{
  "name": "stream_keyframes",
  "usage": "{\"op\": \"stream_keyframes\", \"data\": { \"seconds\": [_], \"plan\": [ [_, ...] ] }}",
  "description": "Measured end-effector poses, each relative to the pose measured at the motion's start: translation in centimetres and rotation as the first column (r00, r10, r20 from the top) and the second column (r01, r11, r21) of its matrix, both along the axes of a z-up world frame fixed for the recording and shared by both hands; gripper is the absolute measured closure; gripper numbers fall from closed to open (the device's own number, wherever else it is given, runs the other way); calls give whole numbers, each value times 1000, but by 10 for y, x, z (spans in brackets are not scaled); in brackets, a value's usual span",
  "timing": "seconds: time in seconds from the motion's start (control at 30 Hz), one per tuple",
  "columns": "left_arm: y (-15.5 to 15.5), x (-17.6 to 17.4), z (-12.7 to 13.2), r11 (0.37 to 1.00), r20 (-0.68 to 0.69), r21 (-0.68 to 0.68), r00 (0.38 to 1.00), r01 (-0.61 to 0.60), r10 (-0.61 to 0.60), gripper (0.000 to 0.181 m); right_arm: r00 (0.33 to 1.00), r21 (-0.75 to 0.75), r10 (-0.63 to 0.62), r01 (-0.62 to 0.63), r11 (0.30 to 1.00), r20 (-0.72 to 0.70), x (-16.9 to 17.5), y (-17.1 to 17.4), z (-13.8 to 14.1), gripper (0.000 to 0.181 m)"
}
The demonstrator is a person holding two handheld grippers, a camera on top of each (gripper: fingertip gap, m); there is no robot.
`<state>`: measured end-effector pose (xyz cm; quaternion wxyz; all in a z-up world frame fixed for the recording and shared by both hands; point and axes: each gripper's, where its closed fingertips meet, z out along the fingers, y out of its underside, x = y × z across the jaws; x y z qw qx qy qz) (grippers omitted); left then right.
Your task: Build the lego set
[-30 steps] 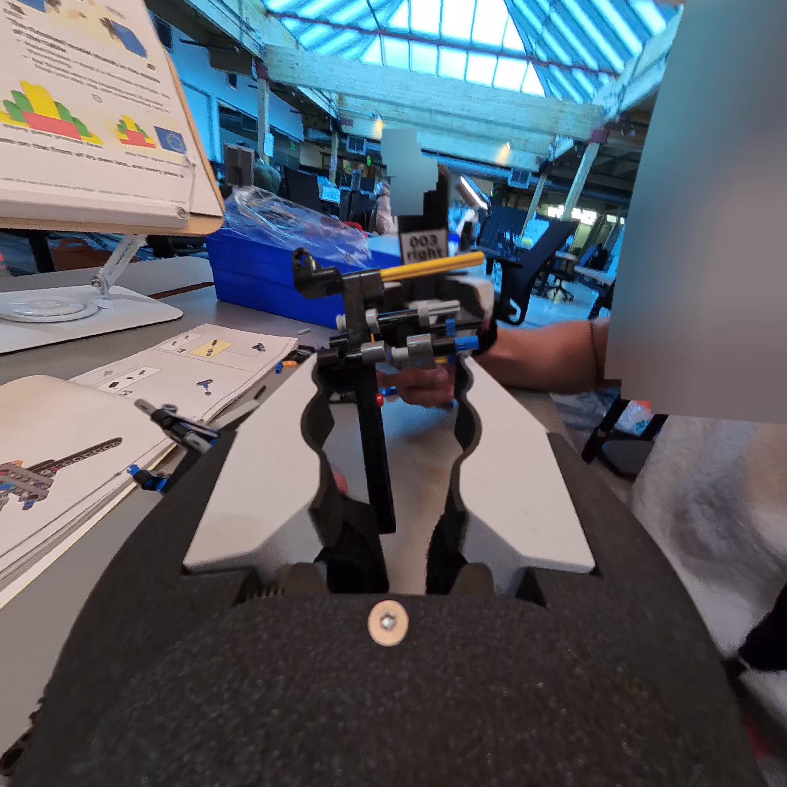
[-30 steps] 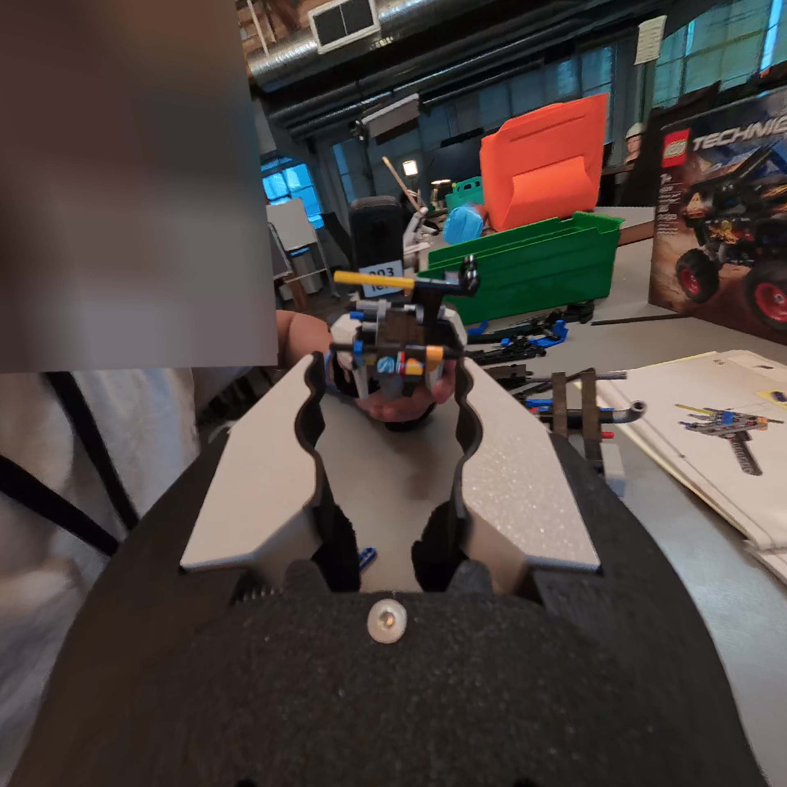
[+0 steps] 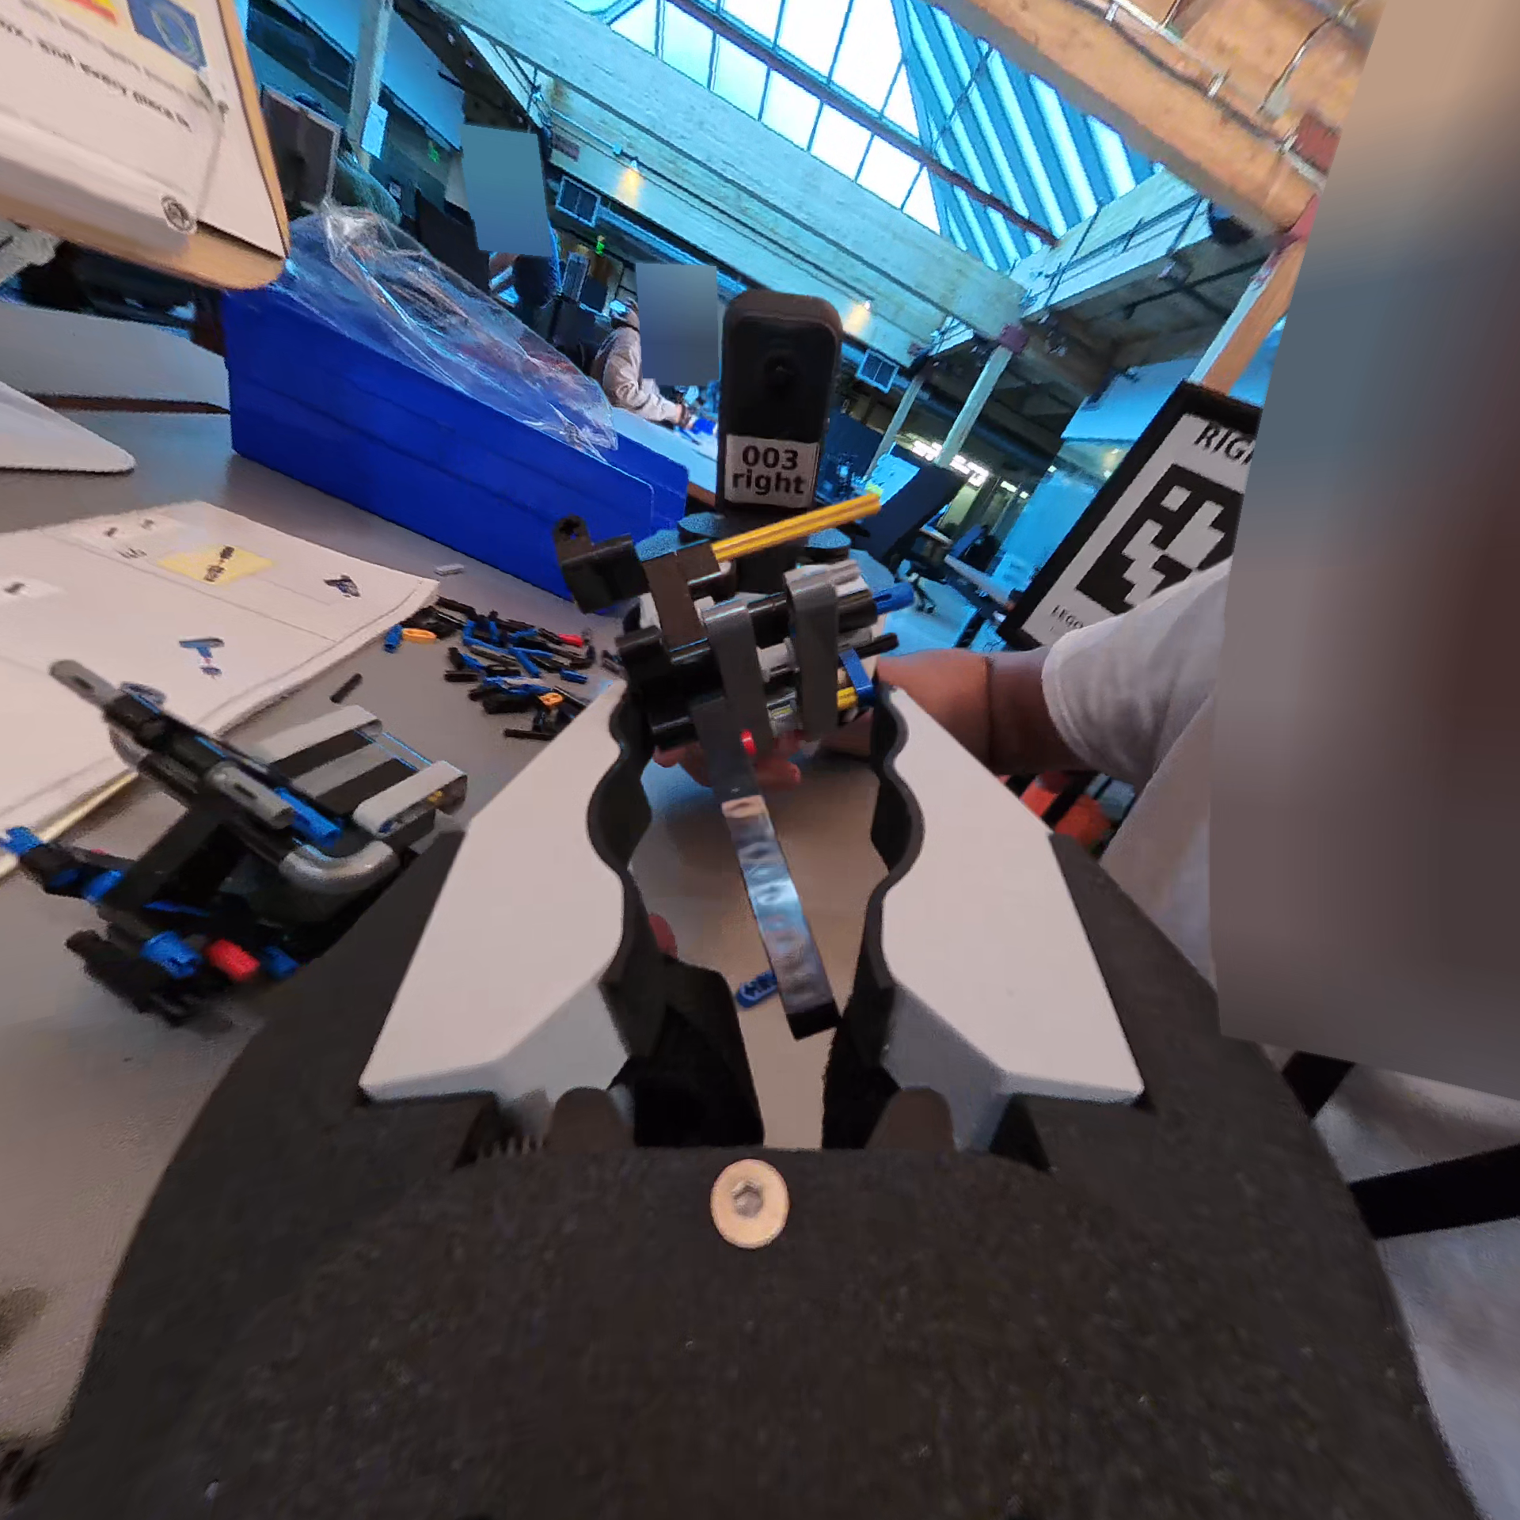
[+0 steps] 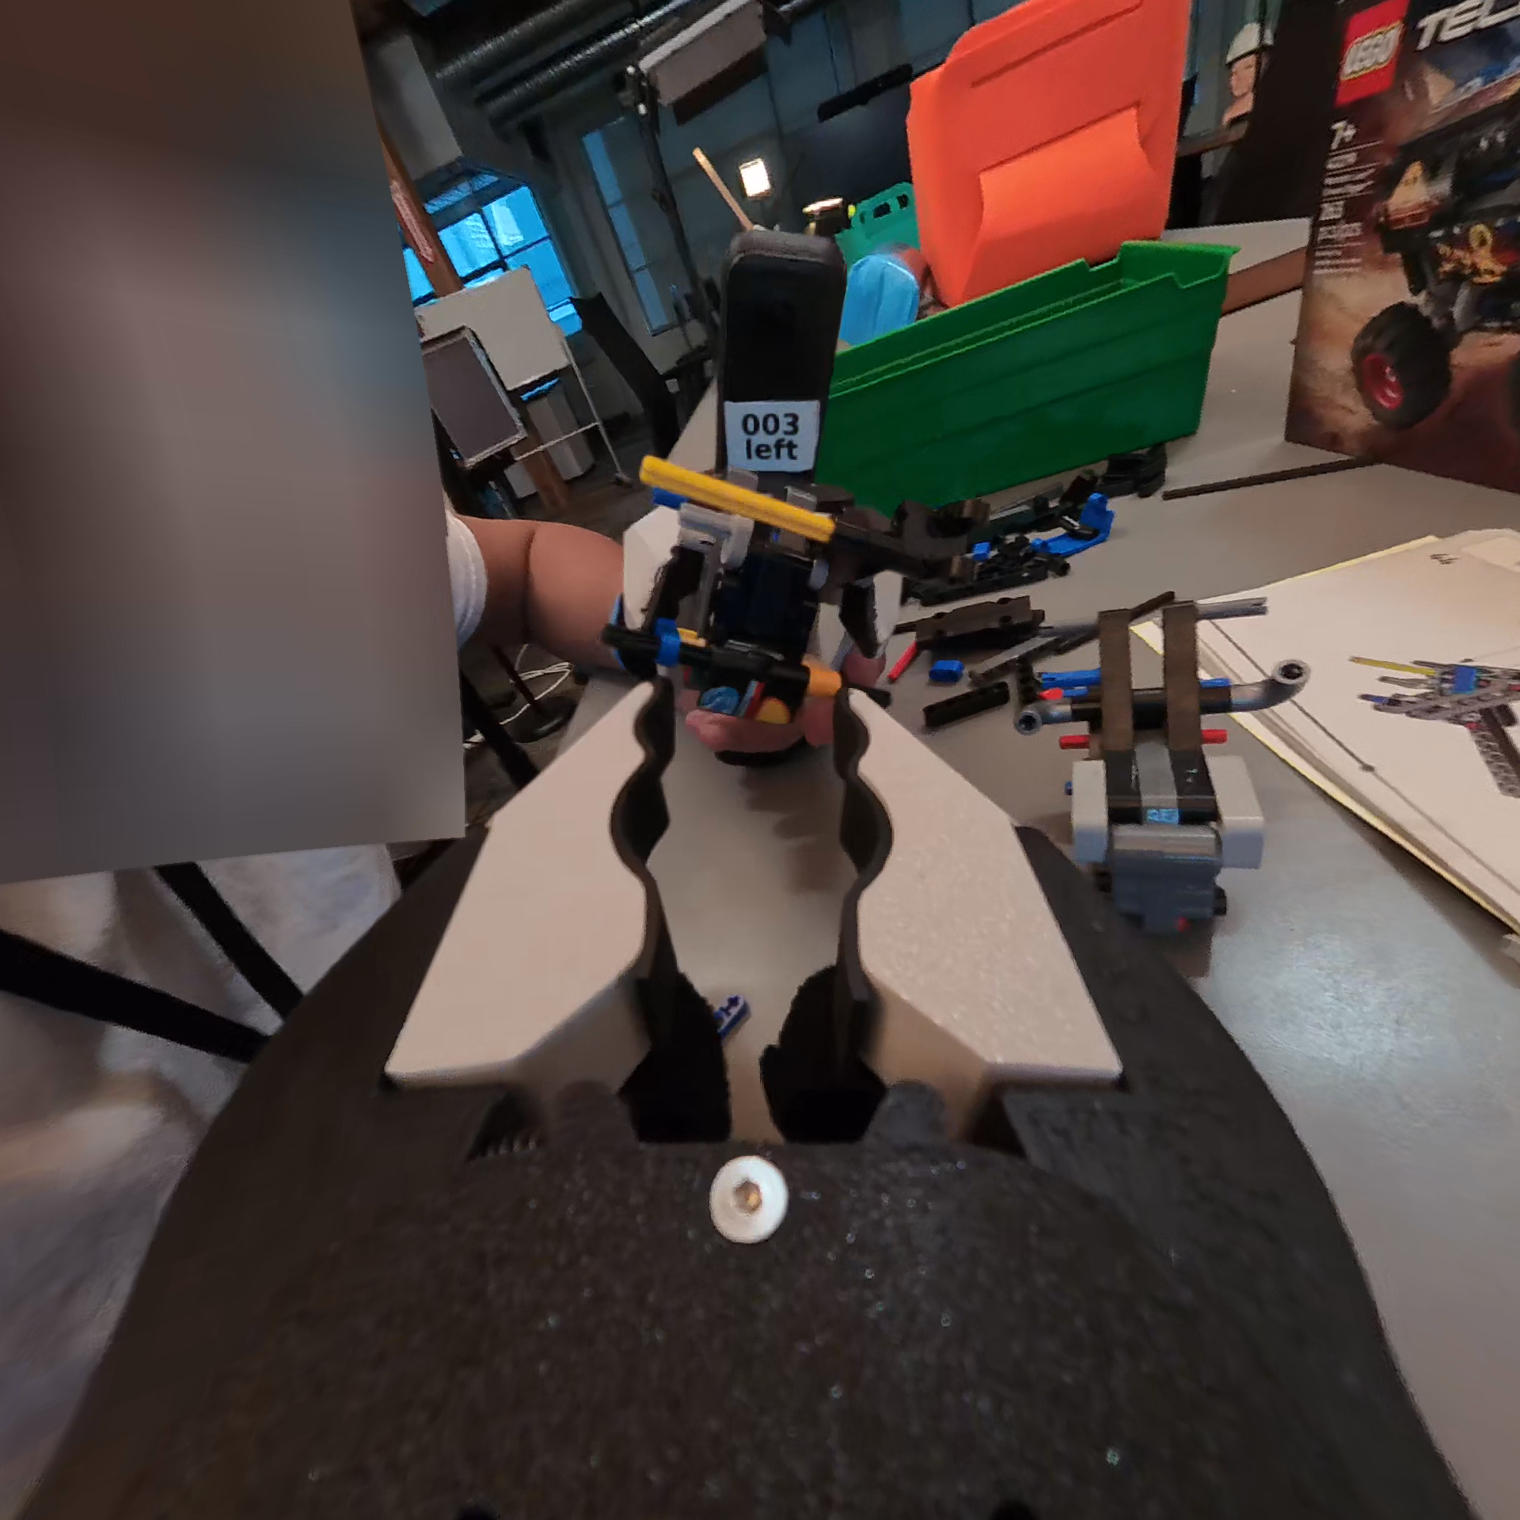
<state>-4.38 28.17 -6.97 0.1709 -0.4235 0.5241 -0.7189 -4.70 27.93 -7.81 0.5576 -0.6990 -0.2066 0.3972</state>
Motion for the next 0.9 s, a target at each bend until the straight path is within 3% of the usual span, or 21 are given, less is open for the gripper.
{"op": "stream_keyframes", "data": {
  "seconds": [0.17,0.33,0.47,0.63,0.73,0.8,0.9],
  "plan": [
    [2,2,-2,995,-46,-100,998,28,-32,130,1000,24,-24,24,999,-14,-3,0,8,129],
    [3,2,0,981,-65,-185,995,58,-72,130,963,197,-187,148,969,196,2,4,12,132],
    [5,3,-1,975,-91,-215,992,62,-83,131,841,405,-354,181,896,409,9,-2,20,137],
    [-4,3,-10,981,-139,-170,983,94,-118,131,631,605,-491,43,795,601,-4,-12,21,154],
    [-11,2,-16,985,-166,-129,977,116,-137,131,543,608,-492,-42,793,680,-11,-14,10,161],
    [-16,0,-18,982,-182,-124,970,141,-163,131,500,596,-490,-67,800,714,-10,-13,3,171],
    [-21,-5,-18,964,-191,-156,951,214,-241,130,533,564,-436,-95,820,725,-15,-18,1,174]
  ]
}}
